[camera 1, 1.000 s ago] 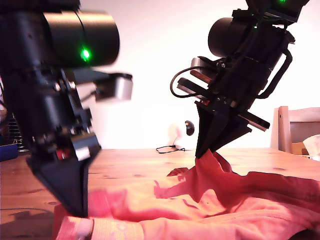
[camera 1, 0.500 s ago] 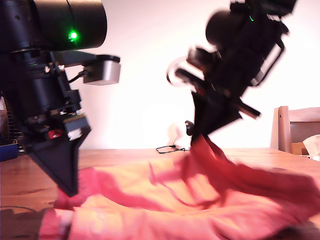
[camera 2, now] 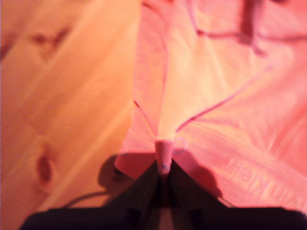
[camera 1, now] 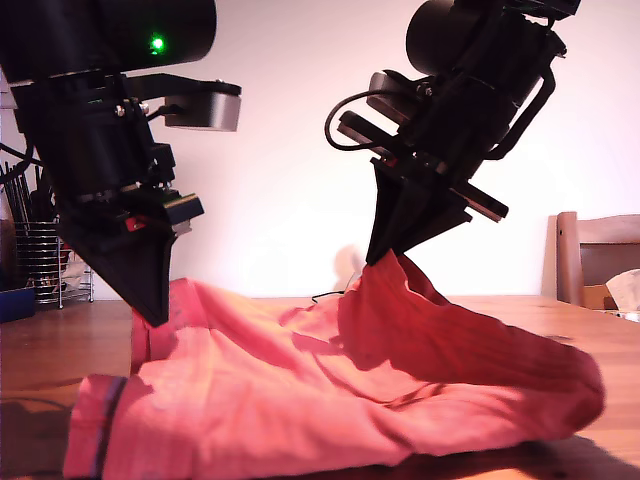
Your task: Fold the underwear in front of you. After folding it, place it to the right side.
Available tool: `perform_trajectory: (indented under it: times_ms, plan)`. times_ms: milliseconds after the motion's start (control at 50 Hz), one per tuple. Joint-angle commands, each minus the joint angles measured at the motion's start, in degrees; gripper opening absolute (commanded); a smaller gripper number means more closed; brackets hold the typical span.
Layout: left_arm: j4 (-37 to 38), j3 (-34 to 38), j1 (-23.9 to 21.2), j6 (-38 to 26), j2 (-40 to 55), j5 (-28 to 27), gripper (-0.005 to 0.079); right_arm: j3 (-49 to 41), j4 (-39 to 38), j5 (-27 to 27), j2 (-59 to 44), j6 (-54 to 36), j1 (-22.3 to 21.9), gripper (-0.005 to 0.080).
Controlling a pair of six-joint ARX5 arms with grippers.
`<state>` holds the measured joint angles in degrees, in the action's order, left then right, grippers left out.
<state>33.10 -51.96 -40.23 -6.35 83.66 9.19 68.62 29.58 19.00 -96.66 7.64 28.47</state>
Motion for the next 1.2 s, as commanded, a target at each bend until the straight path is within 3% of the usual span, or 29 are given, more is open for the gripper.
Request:
perform_trajectory:
  times_ms: [0,500,800,1180]
  plan:
    - [-0.13,0.13,0.74,-0.13,-0.17,0.37,-0.0019,0.74,-1.16,0.02,-0.13,-0.09,-0.04,-0.0011]
    - [-9.73,0.13,8.0,-2.8,0.52,0.24,-0.0019,0.76,-7.06,-1.95,-0.17,-0.07,-0.04,-0.0011]
    - [-16.61,0.13,13.18,-4.66,6.51,-2.43,-0.0019,0.76,-11.19,-2.71,-2.71,-0.07,-0.04,-0.0011]
    - [-31.56,0.13,18.49,-7.82,14.56,-3.45,-0.0019,0.94,-20.0,-3.13,-11.43,0.07,0.02,-0.0011]
